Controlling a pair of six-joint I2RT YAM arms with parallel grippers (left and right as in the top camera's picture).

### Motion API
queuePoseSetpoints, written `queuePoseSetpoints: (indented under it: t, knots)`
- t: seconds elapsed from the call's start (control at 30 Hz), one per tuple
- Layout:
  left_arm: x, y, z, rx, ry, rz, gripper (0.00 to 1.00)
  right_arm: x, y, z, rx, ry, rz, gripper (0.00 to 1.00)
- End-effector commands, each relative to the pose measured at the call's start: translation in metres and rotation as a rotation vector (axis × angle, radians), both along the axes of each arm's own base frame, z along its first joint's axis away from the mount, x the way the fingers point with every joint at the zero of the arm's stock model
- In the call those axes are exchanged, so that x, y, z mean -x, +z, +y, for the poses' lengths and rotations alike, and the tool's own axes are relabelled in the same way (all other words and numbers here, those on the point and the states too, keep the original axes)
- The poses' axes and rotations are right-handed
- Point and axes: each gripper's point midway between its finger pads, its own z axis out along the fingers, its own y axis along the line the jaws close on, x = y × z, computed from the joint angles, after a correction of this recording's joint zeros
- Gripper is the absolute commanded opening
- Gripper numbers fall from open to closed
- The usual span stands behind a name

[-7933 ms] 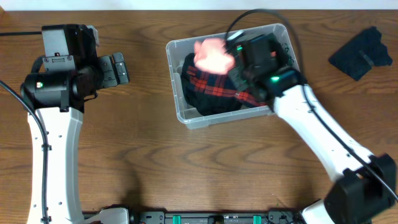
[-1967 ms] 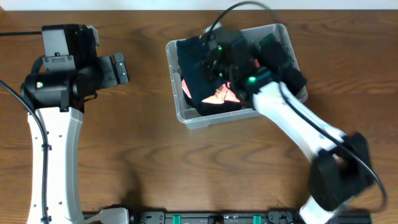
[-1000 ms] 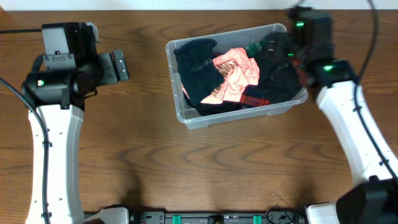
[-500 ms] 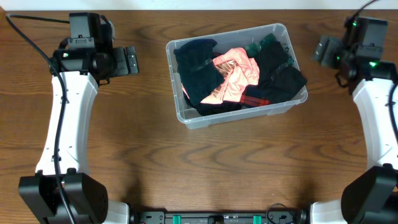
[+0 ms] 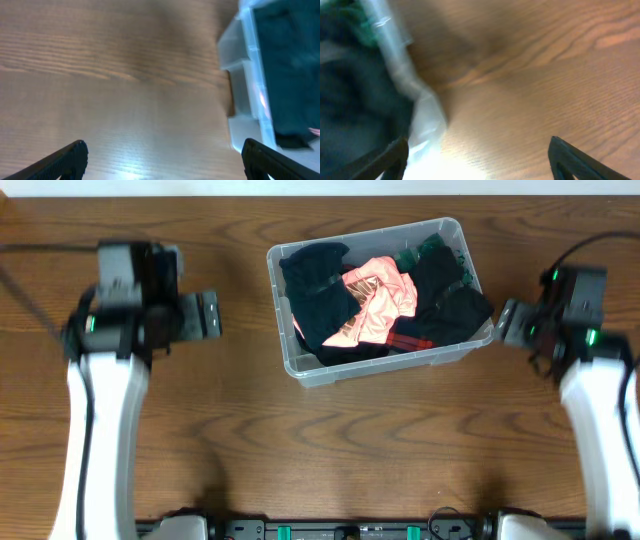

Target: Pack container

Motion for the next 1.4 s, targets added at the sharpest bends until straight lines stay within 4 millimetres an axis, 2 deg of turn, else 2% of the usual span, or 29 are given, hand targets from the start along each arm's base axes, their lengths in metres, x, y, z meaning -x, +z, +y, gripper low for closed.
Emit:
queuePoseSetpoints:
  t: [0.0, 0.1, 0.2, 0.33, 0.5, 1.03, 1.2, 1.37]
  knots:
    - [0.034, 0.003, -0.01, 0.022, -0.054, -0.079, 0.98, 0.033, 0.014, 0.018, 0.027, 0.033, -0.097, 0.95]
    - [0.065, 0.007, -0.011, 0.017, -0.048, -0.21, 0.98, 0.068, 0.022, 0.019, 0.073, -0.017, -0.199, 0.99]
    - [0.085, 0.01, -0.012, 0.009, -0.05, -0.321, 0.98, 0.086, 0.028, 0.019, 0.071, -0.03, -0.284, 0.99]
    - [0.104, 0.022, -0.013, -0.001, -0.052, -0.441, 0.98, 0.099, 0.033, 0.019, 0.057, -0.029, -0.373, 0.99]
    - [0.123, 0.025, -0.014, -0.002, -0.052, -0.46, 0.98, 0.107, 0.029, 0.019, 0.057, -0.026, -0.361, 0.99]
    - [0.124, 0.022, -0.014, -0.001, -0.052, -0.444, 0.98, 0.129, 0.002, 0.016, 0.078, -0.026, -0.218, 0.99]
    - [0.124, 0.022, -0.014, -0.001, -0.052, -0.444, 0.98, 0.149, 0.004, 0.019, 0.061, -0.005, -0.267, 0.99]
    - [0.124, 0.022, -0.014, -0.001, -0.052, -0.444, 0.98, 0.161, 0.002, 0.031, 0.027, 0.063, -0.417, 0.99]
